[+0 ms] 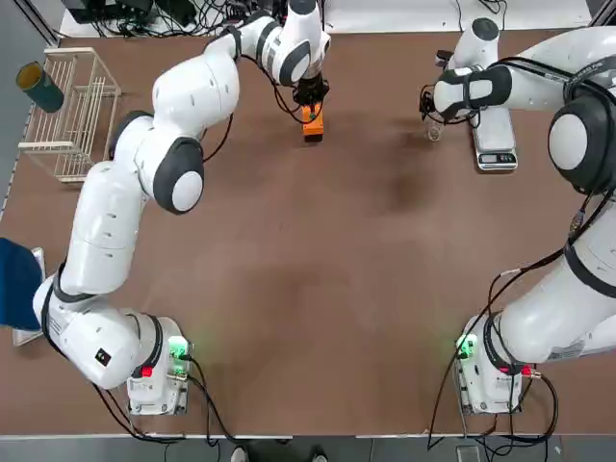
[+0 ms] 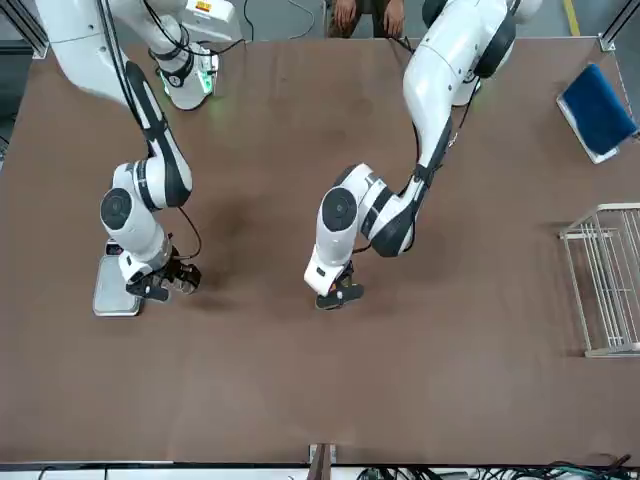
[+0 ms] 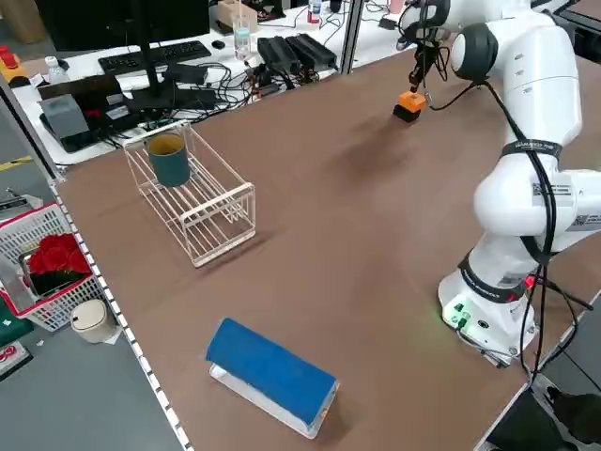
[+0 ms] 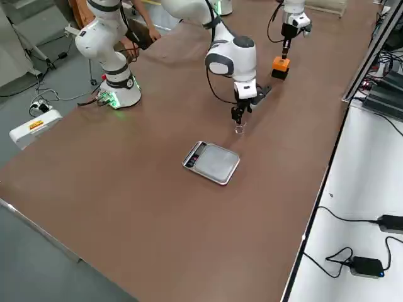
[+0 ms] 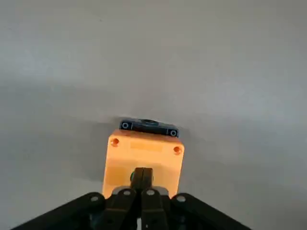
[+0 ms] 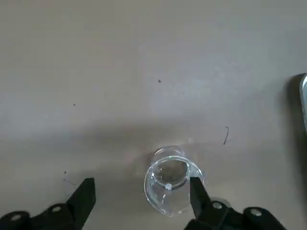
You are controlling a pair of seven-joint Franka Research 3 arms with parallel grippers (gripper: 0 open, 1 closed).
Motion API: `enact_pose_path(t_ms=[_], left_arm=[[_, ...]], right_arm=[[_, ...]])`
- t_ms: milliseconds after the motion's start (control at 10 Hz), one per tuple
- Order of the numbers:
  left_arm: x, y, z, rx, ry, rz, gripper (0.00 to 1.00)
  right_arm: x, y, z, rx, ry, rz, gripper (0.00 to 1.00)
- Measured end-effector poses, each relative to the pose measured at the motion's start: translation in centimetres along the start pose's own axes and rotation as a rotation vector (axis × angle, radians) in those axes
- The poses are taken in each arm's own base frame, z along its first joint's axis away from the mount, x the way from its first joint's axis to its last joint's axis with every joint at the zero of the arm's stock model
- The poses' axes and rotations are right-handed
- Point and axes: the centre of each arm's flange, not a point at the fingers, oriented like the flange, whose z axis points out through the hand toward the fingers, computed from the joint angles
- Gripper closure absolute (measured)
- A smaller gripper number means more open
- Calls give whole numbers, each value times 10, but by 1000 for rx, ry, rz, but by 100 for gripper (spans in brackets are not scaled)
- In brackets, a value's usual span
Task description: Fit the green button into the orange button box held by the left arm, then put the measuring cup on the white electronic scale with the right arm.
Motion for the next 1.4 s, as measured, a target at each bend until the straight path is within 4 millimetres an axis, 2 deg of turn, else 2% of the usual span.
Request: enact_pose_path(t_ms=[300,400,900,1100,1200,1400], left_arm=[[-1,-1,8,7,-7,-1,99],[-2,-2,12,11,-11,-3,99],[-6,3,17,-1,-5,-13,99],[-6,3,17,-2,-3,-13,99],[-6,3,17,-2,-3,-14,99],[-5,2,17,-1,-2,-14,99]], right_arm=[[-6,-15,0,10,-2,18,29],[-7,-17,0,14,4,21,43],[-4,-7,7,14,13,39,49],[-4,-6,7,14,15,41,56],[-3,-6,7,15,17,42,72],[-3,-2,9,13,17,48,77]])
